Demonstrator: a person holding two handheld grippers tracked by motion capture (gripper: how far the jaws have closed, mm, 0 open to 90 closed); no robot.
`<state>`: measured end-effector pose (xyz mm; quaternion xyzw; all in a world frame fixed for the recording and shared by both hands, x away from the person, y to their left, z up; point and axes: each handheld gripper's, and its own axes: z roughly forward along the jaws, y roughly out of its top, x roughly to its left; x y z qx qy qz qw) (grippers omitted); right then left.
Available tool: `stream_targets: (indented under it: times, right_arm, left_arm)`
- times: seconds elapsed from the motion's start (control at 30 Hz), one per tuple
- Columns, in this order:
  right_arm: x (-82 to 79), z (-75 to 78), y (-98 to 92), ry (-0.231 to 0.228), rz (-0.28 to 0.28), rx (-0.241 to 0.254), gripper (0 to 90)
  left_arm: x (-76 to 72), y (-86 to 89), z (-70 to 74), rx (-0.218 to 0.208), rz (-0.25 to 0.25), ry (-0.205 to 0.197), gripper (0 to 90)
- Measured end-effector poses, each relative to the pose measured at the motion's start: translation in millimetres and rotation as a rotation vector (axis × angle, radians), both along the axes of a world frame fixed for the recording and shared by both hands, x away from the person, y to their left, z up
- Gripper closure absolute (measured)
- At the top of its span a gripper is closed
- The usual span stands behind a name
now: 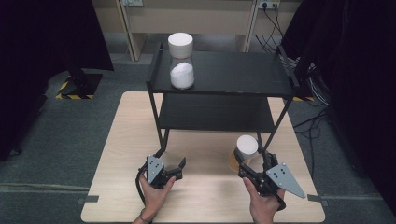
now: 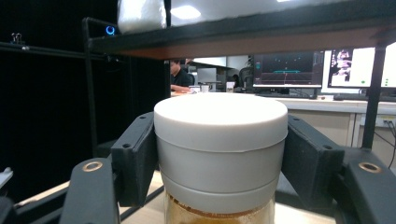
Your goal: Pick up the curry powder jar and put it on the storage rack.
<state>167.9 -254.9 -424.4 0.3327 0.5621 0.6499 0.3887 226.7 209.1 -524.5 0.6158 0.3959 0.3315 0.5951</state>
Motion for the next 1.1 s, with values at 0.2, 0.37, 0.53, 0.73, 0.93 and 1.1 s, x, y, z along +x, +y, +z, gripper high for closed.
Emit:
stream_targets:
  times: [0.2,0.37,0.53,0.73,0.93,1.1]
  right_arm:
    - [5.6,12.8,-1.2,-0.021,-0.011,0.011,33.9]
    - [7.1,18.8,-0.9,-0.032,-0.021,0.014,33.9]
    - [8.5,21.6,-1.0,-0.033,-0.031,0.019,33.9]
    - [10.1,28.4,-2.1,-0.041,-0.044,0.023,33.9]
    - [12.6,40.3,-2.6,-0.055,-0.056,0.021,33.9]
    - [14.7,48.5,-2.2,-0.068,-0.066,0.025,33.9]
  left_arm:
    - [-0.1,-0.2,0.2,0.004,-0.001,-0.001,6.9]
    - [-0.2,-0.1,0.1,0.005,-0.002,-0.002,6.9]
    - [-0.2,-0.2,0.1,0.006,-0.002,-0.003,6.9]
    - [-0.2,-0.2,0.1,0.006,-0.002,-0.002,6.9]
    - [-0.2,-0.3,0.0,0.006,-0.001,-0.003,6.9]
    - [-0.2,-0.3,0.1,0.006,-0.002,-0.003,6.9]
